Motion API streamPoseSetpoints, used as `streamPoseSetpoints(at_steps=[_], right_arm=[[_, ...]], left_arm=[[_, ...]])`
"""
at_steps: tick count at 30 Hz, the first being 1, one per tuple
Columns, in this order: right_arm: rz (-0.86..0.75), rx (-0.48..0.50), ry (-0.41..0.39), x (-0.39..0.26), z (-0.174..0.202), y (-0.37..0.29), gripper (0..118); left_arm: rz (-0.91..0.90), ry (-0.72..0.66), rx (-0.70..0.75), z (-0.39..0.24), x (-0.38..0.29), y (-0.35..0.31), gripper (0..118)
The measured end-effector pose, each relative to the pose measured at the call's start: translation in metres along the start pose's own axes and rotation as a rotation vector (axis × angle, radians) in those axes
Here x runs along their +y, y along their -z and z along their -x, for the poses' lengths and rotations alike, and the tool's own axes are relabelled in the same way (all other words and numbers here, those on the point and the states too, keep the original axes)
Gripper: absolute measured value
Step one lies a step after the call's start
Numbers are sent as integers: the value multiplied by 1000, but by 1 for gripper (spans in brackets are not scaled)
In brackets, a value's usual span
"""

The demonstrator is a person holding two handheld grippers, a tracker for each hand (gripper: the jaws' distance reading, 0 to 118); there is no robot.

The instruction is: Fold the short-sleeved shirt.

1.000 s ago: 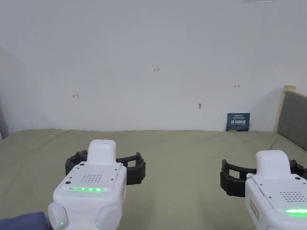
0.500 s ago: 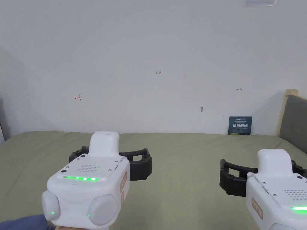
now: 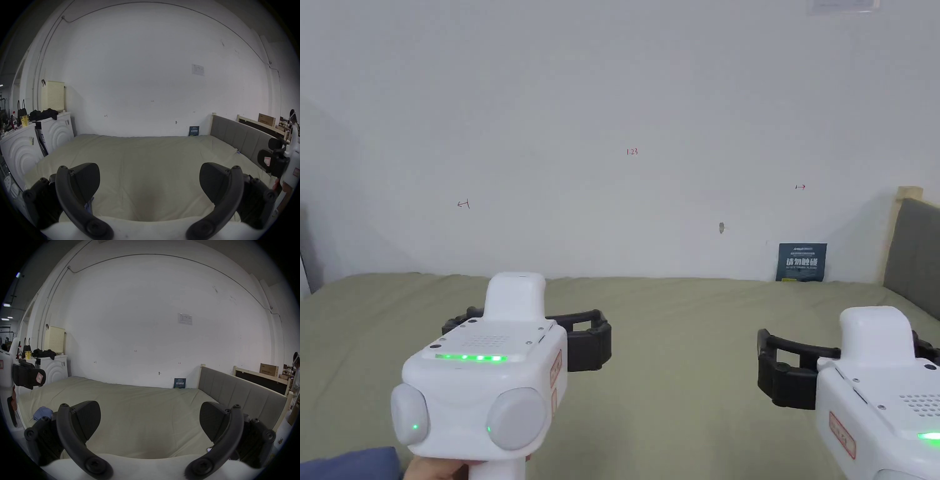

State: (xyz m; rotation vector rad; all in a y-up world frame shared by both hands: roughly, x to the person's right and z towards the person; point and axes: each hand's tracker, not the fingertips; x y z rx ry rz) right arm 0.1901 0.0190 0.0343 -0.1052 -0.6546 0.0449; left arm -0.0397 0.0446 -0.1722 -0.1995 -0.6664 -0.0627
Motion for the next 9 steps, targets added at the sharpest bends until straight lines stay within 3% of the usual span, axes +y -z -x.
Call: streamPoseSetpoints(at_steps=[9], right_arm=[[8, 0, -4, -1, 2, 2, 118]], left_arm=[[-4, -6, 2, -2, -4, 1, 118]])
